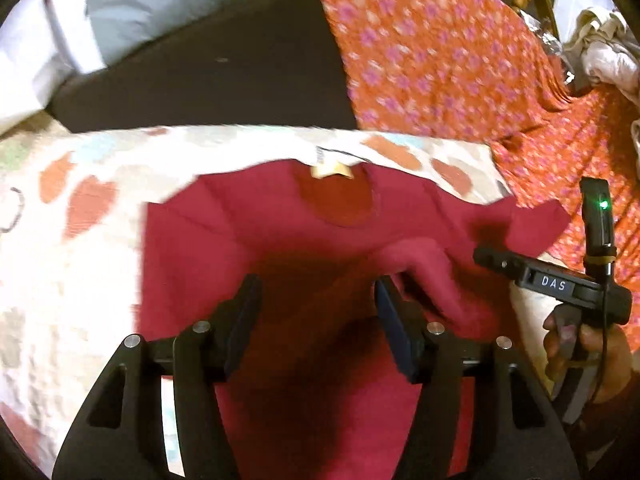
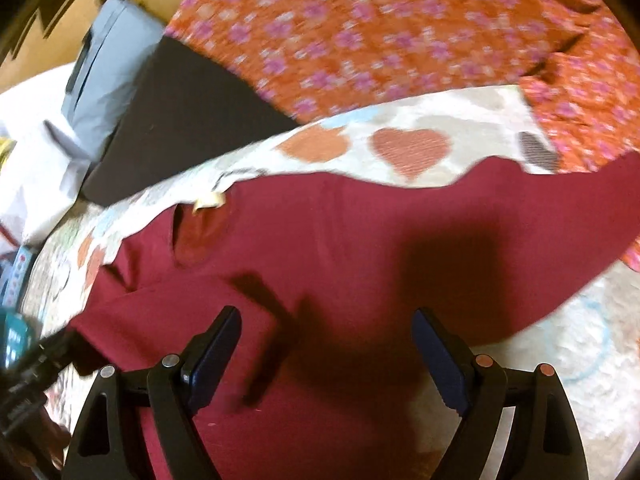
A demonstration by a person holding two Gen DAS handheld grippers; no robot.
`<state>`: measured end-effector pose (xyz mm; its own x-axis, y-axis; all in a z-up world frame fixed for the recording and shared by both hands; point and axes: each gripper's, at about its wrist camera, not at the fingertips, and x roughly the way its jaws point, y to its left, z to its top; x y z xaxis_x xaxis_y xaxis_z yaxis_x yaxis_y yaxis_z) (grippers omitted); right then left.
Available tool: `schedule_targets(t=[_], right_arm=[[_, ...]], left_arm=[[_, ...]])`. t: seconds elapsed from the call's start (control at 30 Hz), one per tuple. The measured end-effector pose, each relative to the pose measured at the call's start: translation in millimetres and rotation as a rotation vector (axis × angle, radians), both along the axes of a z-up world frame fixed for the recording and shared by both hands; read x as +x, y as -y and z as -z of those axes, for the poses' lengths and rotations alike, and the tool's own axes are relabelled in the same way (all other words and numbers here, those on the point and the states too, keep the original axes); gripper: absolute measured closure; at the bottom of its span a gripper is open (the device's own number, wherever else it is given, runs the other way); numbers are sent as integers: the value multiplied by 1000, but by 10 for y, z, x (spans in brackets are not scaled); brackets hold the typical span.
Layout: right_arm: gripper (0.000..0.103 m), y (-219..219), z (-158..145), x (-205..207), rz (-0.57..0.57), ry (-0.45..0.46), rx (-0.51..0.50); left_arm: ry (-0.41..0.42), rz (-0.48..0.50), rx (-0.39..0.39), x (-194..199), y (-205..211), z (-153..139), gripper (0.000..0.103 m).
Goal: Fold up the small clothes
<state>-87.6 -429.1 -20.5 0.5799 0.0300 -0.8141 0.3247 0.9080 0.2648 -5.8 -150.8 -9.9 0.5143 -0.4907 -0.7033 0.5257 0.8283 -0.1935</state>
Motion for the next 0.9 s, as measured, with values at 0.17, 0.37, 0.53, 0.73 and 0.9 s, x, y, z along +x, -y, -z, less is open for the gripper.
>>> schedule_targets(t=[0.17,0.37,0.53,0.73,0.9], right_arm=[[17,-251,133,209,-80,-74,-64],[69,-574,222,246,-236,-82,-108],[95,-602,-123,257,-267,3,-194],[95,-486,-533,220,-250,93,-256],[95,-530,-592,138,-276,104,-285]], left_arm=[[-17,-96,25,89,-388,103,44],[-72,-211,-42,161,-800,185,44],[-88,-282,-59,295,-889,180,44],[-73,-209,-18,468,-627,126,44],[-7,-43,147,646,-267,82,44]])
